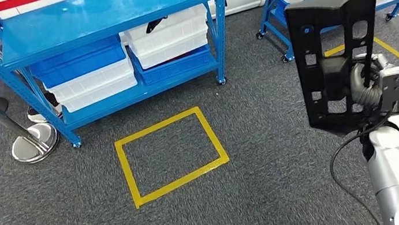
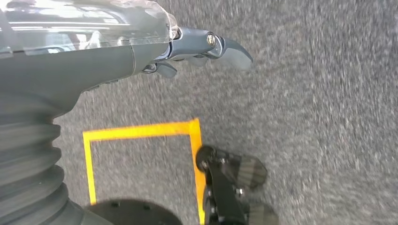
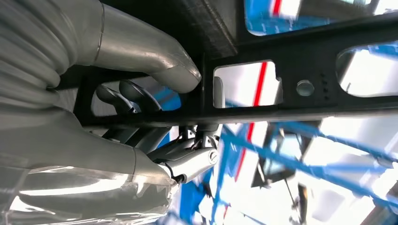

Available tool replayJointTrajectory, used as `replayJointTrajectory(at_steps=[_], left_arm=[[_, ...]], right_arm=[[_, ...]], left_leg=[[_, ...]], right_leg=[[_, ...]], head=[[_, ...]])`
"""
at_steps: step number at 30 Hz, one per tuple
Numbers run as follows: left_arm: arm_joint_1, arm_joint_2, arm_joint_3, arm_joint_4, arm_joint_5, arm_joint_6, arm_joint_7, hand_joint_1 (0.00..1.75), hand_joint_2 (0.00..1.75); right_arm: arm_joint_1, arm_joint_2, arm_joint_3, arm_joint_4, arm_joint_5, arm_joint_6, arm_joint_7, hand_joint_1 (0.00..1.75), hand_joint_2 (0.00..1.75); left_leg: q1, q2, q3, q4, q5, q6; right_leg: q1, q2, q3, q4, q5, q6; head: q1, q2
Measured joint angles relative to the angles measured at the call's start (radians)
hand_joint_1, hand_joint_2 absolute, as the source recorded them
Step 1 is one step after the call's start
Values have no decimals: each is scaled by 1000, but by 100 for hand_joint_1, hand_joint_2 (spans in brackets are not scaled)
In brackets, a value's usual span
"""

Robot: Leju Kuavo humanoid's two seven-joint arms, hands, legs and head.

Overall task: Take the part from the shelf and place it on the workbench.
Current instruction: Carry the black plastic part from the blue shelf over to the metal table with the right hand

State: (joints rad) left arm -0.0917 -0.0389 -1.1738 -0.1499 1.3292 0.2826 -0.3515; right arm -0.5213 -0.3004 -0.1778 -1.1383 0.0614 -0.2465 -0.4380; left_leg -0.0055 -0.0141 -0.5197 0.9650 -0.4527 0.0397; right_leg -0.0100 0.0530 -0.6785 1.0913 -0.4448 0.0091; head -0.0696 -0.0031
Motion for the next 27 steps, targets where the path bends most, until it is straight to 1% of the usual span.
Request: replayJointTrajectory(at_steps=[1,2,3,4,5,6,7,8,9,10,12,13,14,15,16,17,18,19,20,21,22,23,24,25,26,27], left_arm=[[3,0,0,0,3,4,1,0,175],[5,-1,0,0,6,8,3,0,175],[7,-2,1,0,8,12,4,0,175],[7,-3,1,0,8,14,4,0,175],[7,-4,1,0,9,15,4,0,175],[6,-5,2,0,8,15,2,0,175],[5,-5,3,0,8,15,1,0,175],[3,-4,4,0,7,16,-1,0,175],[2,-4,5,0,6,16,-1,0,175],[1,-3,5,0,5,16,-1,0,175],[0,-2,5,0,3,16,0,0,175],[0,-2,5,0,2,15,1,0,175],[0,-3,5,0,1,15,3,0,175],[0,-3,5,0,0,15,4,0,175],[0,-3,5,0,0,15,6,0,175],[1,-3,5,0,-1,15,7,0,175],[2,-3,5,0,-1,15,8,0,175],[3,-3,5,0,-1,15,9,0,175],[4,-3,5,0,-1,15,9,0,175],[4,-3,5,0,-1,15,10,0,175],[4,-3,5,0,-1,15,10,0,175],[4,-1,5,0,-1,15,10,0,175],[4,0,5,0,-1,15,10,0,175],[3,0,5,0,-1,15,10,0,175],[3,1,5,0,-1,15,10,0,175],[2,0,5,0,-1,15,10,0,175]], right_arm=[[-35,-4,3,13,14,-7,6,175,175],[-69,-6,8,31,25,-13,11,175,175],[-99,-7,14,51,33,-16,14,175,175],[-124,-7,20,72,38,-18,16,175,175],[-144,-7,26,92,38,-17,18,175,175],[-164,-7,31,111,36,-14,21,175,175],[-184,-7,36,132,32,-11,23,175,175],[-204,-7,39,152,25,-7,25,175,175],[-221,-6,41,172,15,-4,28,175,175],[-234,-5,42,189,5,-2,31,175,175],[-253,-5,43,218,-18,3,40,175,175],[-261,-5,43,230,-29,7,43,175,175],[-272,-6,43,243,-40,11,47,175,175],[-283,-5,43,254,-49,14,49,175,175],[-293,-4,43,265,-56,17,50,175,175],[-300,-3,43,275,-60,19,51,175,175],[-304,-2,43,284,-62,20,51,175,175],[-305,-2,43,292,-64,20,51,175,175],[-306,-2,43,298,-65,20,51,175,175],[-308,-2,43,303,-65,20,52,175,175],[-310,-2,43,306,-65,20,52,175,175],[-314,-1,43,310,-65,20,51,175,175],[-319,0,43,313,-65,20,51,175,175],[-323,1,43,317,-65,20,52,175,175],[-325,0,43,321,-65,20,52,175,175],[-326,-1,43,324,-65,20,52,175,175]], left_leg=[[0,14,-3,-3,4,0],[0,29,-7,-2,6,-1],[2,43,-10,0,7,-3],[5,56,-13,3,7,-6],[9,68,-16,7,6,-10],[14,79,-20,14,3,-16],[18,88,-24,24,-2,-23],[18,96,-28,34,-7,-32],[17,103,-32,43,-10,-40],[15,109,-34,47,-12,-47],[14,119,-35,49,-13,-59],[17,110,-38,54,-20,-64],[20,92,-45,73,-37,-69],[22,68,-63,114,-65,-72],[23,43,-90,175,-100,-72],[23,30,-122,248,-136,-70],[22,24,-152,313,-160,-68],[21,22,-169,349,-166,-64],[19,20,-168,345,-151,-58],[16,14,-147,300,-119,-49],[13,-1,-114,228,-80,-38],[12,-27,-82,160,-51,-26],[11,-50,-59,106,-32,-18],[10,-66,-47,77,-26,-12],[9,-69,-43,68,-27,-10],[7,-58,-40,59,-22,-11]], right_leg=[[-2,-26,-26,56,-33,6],[-7,-39,-53,120,-64,14],[-14,-45,-73,171,-82,22],[-20,-49,-77,192,-82,30],[-26,-53,-62,174,-65,38],[-31,-62,-28,120,-36,45],[-33,-81,9,54,-16,52],[-32,-97,39,-1,0,52],[-29,-106,55,-36,5,46],[-25,-109,56,-45,1,36],[-23,-89,48,-42,5,13],[-23,-81,45,-42,7,6],[-24,-72,42,-43,10,-2],[-24,-63,40,-45,14,-9],[-22,-54,37,-45,17,-14],[-18,-44,34,-45,19,-18],[-14,-32,31,-44,21,-21],[-10,-20,29,-44,23,-24],[-6,-7,28,-44,24,-25],[-3,7,28,-44,26,-25],[-1,21,29,-44,27,-25],[1,33,28,-44,30,-23],[0,45,25,-44,33,-19],[-4,56,22,-45,36,-14],[-9,68,19,-48,41,-6],[-12,82,16,-53,47,3]], head=[[0,0],[0,0],[0,0],[0,0],[0,0],[1,0],[1,0],[0,0],[0,0],[0,0],[0,0],[0,0],[0,0],[0,0],[0,0],[0,0],[0,0],[0,0],[0,0],[0,0],[0,0],[0,0],[0,0],[0,0],[0,0],[0,0]])
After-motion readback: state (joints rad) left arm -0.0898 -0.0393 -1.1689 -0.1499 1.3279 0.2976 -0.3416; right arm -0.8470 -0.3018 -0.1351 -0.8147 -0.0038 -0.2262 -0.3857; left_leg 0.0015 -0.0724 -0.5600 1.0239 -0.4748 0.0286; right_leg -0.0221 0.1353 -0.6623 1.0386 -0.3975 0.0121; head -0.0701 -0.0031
